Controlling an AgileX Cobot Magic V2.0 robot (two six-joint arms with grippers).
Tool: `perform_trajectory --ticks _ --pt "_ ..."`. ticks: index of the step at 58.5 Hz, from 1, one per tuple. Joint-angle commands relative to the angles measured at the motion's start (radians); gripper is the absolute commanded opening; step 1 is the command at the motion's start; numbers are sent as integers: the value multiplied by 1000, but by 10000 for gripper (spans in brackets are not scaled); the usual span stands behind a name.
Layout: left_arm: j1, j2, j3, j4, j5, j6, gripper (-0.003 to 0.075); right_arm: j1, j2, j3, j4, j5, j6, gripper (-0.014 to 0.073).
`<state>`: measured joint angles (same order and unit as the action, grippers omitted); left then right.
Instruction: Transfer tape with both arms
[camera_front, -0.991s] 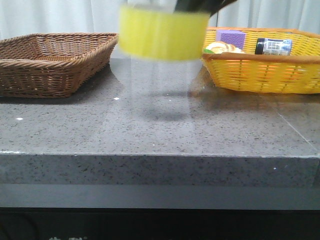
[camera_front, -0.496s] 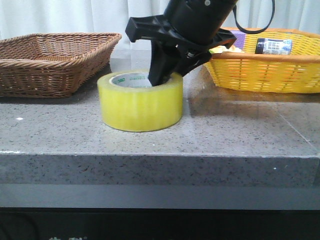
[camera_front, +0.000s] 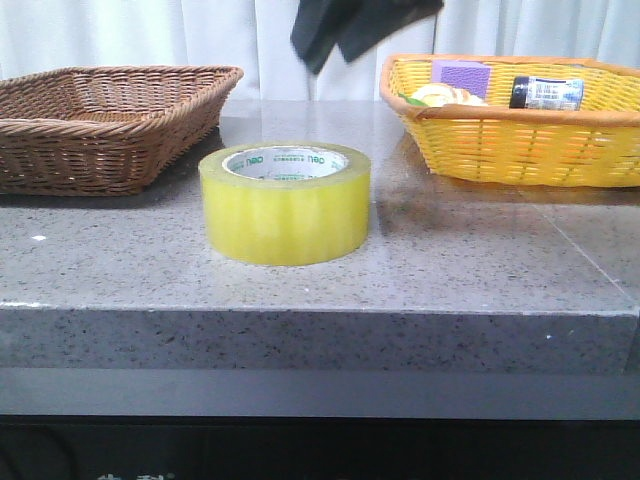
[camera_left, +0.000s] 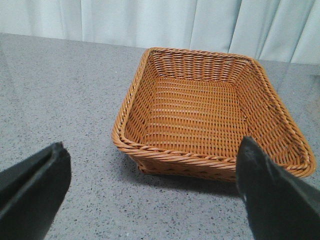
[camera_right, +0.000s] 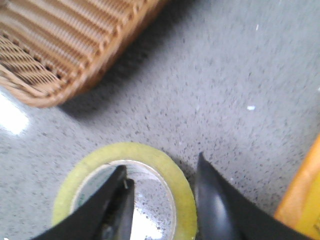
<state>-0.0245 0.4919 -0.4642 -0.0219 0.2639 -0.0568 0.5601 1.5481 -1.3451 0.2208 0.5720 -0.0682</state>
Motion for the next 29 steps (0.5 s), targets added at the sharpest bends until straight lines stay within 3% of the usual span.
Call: perform_trajectory --ticks 1,5,12,29 --pt "-3 10 -36 -1 -88 -2 659 -3 -66 -30 10 -61 -6 185" --pt "-3 10 -36 -1 -88 -2 659 -4 -75 -30 10 -62 -5 57" --pt "-3 10 -36 -1 -88 -2 659 -5 -100 -30 10 -59 -5 -76" --pt "-3 10 -36 -1 -88 -2 659 -158 -256 119 11 -91 16 -69"
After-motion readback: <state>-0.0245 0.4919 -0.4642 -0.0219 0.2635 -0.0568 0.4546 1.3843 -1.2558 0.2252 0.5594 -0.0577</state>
